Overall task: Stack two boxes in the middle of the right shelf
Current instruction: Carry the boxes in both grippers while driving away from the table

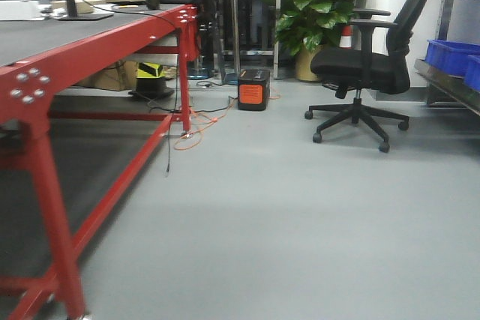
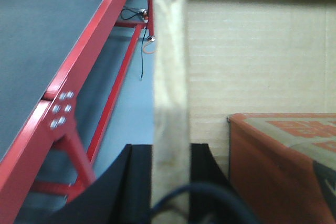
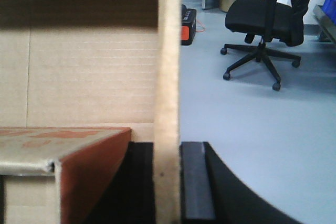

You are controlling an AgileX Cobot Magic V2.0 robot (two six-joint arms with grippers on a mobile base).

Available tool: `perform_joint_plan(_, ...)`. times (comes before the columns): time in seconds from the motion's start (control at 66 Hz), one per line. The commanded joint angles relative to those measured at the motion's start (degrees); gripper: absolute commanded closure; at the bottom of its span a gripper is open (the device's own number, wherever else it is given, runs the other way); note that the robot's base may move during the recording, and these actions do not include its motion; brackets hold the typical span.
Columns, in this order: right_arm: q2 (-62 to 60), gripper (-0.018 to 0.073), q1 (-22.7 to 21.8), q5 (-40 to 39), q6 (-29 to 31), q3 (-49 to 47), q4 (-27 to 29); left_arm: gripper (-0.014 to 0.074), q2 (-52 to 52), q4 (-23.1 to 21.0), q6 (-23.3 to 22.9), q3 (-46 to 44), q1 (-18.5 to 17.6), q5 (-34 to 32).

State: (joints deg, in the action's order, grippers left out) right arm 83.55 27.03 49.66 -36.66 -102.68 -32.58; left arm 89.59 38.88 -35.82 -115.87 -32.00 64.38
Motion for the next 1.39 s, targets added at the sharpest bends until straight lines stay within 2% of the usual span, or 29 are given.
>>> perform_joint_plan(0.0,-0.8,0.0728,0.3,-4.5,-0.2,-0.7,-0.1,0.0708,-0.5,0.5,-0.3,-0.8,-0.2,-2.8)
perform_joint_plan(1.379,-0.8,0.0728,0.3,-5.5,-0.2,-0.7,-0.1,0.0708,-0.5,0.5,-0.3,-0.8,-0.2,-2.8)
